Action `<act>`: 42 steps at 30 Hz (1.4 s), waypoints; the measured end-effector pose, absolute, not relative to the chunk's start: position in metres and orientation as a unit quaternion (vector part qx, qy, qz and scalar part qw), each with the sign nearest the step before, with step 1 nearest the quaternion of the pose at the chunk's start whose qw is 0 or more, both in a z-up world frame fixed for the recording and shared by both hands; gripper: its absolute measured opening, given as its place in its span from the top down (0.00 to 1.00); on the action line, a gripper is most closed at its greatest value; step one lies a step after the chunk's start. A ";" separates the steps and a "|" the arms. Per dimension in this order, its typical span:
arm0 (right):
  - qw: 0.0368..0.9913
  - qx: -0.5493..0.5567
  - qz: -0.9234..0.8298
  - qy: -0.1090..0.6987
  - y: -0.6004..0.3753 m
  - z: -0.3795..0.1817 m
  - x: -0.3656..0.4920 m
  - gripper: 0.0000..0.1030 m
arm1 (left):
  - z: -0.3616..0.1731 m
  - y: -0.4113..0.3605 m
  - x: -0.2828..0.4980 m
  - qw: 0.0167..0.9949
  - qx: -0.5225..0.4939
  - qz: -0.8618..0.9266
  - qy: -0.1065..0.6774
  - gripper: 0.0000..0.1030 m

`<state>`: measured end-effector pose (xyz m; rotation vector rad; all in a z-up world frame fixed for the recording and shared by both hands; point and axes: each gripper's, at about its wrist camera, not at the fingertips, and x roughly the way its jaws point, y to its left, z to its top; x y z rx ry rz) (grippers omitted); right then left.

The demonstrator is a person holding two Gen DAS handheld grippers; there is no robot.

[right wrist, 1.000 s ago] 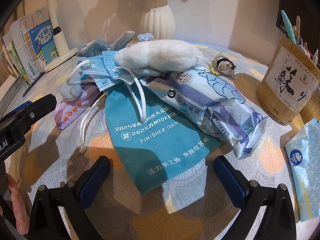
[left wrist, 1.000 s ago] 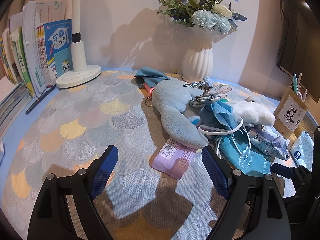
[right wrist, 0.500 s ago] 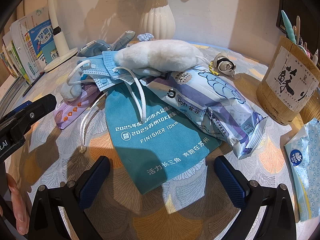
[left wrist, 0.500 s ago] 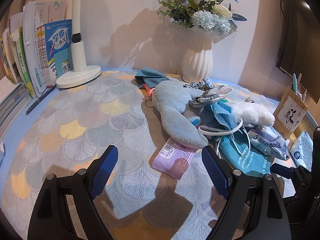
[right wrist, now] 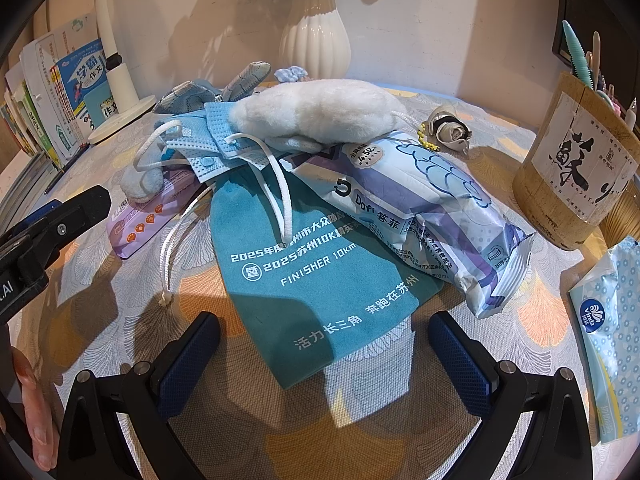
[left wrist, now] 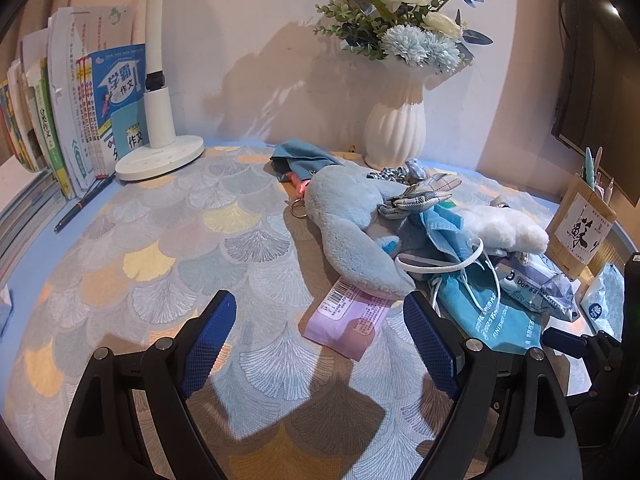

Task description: Organize soft objects

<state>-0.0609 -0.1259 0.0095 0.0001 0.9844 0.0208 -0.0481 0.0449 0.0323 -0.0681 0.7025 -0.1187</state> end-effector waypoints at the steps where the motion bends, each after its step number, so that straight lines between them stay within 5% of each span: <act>1: 0.881 0.000 0.010 0.473 -0.126 0.009 -0.061 0.00 | 0.032 0.046 -0.048 0.936 -0.035 -0.059 0.345 0.18; 25: 0.849 -0.035 0.091 0.518 -0.134 0.017 -0.116 0.00 | 0.029 0.037 -0.046 0.928 -0.013 -0.077 0.364 0.18; 35: 0.941 -0.003 0.060 0.333 -0.182 0.130 -0.153 0.00 | 0.068 0.030 -0.076 0.926 0.006 -0.175 0.334 0.18; 42: 0.948 0.046 0.057 0.310 -0.200 0.124 -0.142 0.00 | 0.057 0.024 -0.064 0.923 0.017 -0.176 0.341 0.18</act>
